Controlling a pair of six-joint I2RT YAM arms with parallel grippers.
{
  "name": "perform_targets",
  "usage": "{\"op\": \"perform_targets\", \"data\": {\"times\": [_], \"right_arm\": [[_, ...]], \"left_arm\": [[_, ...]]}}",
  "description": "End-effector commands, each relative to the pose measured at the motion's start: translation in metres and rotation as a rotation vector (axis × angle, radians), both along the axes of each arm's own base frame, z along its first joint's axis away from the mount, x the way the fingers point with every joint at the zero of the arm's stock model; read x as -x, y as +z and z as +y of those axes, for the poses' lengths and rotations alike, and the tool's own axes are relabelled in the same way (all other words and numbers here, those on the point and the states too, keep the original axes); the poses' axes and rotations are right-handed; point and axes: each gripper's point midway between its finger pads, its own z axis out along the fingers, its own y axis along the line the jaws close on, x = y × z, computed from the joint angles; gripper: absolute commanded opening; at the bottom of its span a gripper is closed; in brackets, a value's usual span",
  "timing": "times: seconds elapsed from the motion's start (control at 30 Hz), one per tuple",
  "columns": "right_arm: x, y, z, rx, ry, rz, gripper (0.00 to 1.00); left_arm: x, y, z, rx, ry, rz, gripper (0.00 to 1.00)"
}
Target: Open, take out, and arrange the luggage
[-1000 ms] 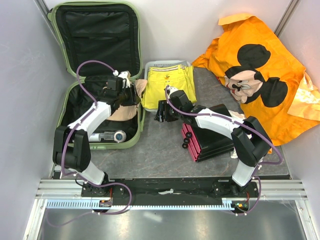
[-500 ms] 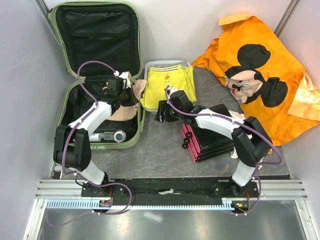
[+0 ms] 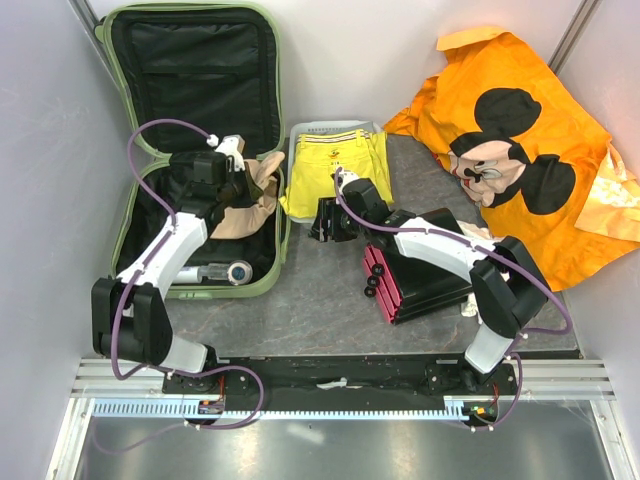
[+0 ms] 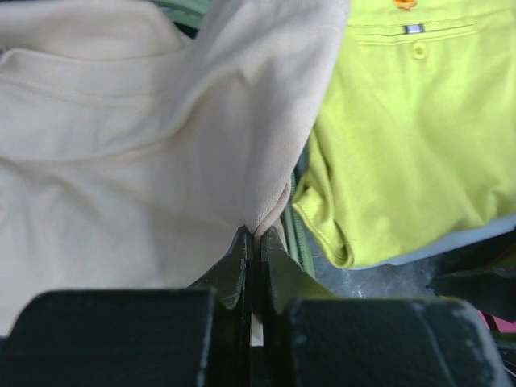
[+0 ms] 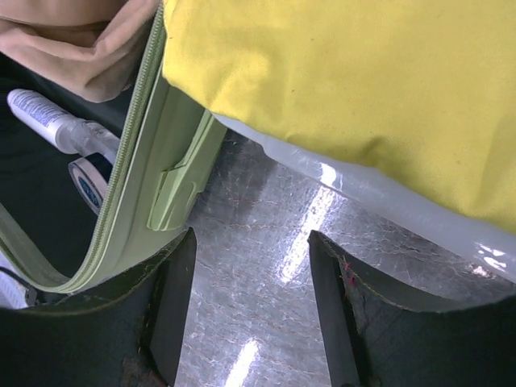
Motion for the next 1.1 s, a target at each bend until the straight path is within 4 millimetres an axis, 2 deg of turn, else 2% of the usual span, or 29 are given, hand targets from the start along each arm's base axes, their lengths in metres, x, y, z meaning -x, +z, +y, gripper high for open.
{"op": "perform_targets", "data": {"times": [0.0,0.1,0.17,0.23,0.37,0.43,0.53,0.57,0.6,0.73,0.9,0.93,1.0,1.07], "right_arm": [[-0.004,0.053,0.011,-0.119,0.012,-0.049,0.67],[-0.005,0.08,0.02,-0.193,0.028,-0.055,0.73],[-0.008,0.098,0.024,-0.241,0.027,-0.069,0.75],[-0.009,0.107,0.026,-0.268,0.027,-0.081,0.77],[-0.009,0.107,0.026,-0.276,0.024,-0.069,0.77],[-0.008,0.099,0.025,-0.269,0.018,-0.047,0.77],[-0.008,0.098,0.026,-0.295,0.016,-0.046,0.78],[-0.008,0.098,0.025,-0.304,0.016,-0.045,0.79],[-0.006,0.1,0.026,-0.32,0.016,-0.04,0.84],[-0.01,0.106,0.027,-0.387,-0.002,-0.051,0.88],[-0.019,0.107,0.03,-0.56,-0.056,0.012,0.86],[-0.022,0.116,0.031,-0.639,-0.065,0.013,0.86],[-0.027,0.112,0.037,-0.68,-0.074,0.036,0.85],[-0.03,0.121,0.044,-0.747,-0.065,0.056,0.84]], "left_arm": [[0.005,0.052,-0.028,0.055,-0.188,-0.163,0.02],[0.009,0.064,-0.032,0.078,-0.208,-0.186,0.02],[0.01,0.071,-0.028,0.081,-0.193,-0.198,0.01],[0.011,0.082,-0.021,0.086,-0.167,-0.227,0.01],[0.013,0.097,-0.005,0.088,-0.108,-0.272,0.02],[0.015,0.106,-0.002,0.099,-0.108,-0.3,0.01],[0.019,0.111,-0.01,0.137,-0.16,-0.313,0.01],[0.024,0.109,-0.021,0.171,-0.221,-0.297,0.01],[0.026,0.111,-0.027,0.202,-0.247,-0.298,0.02],[0.032,0.116,-0.039,0.256,-0.315,-0.303,0.02],[0.035,0.115,-0.036,0.228,-0.31,-0.31,0.02],[0.037,0.108,-0.034,0.218,-0.304,-0.286,0.02],[0.037,0.097,-0.025,0.17,-0.266,-0.255,0.02],[0.039,0.088,-0.02,0.133,-0.248,-0.219,0.02]]}}
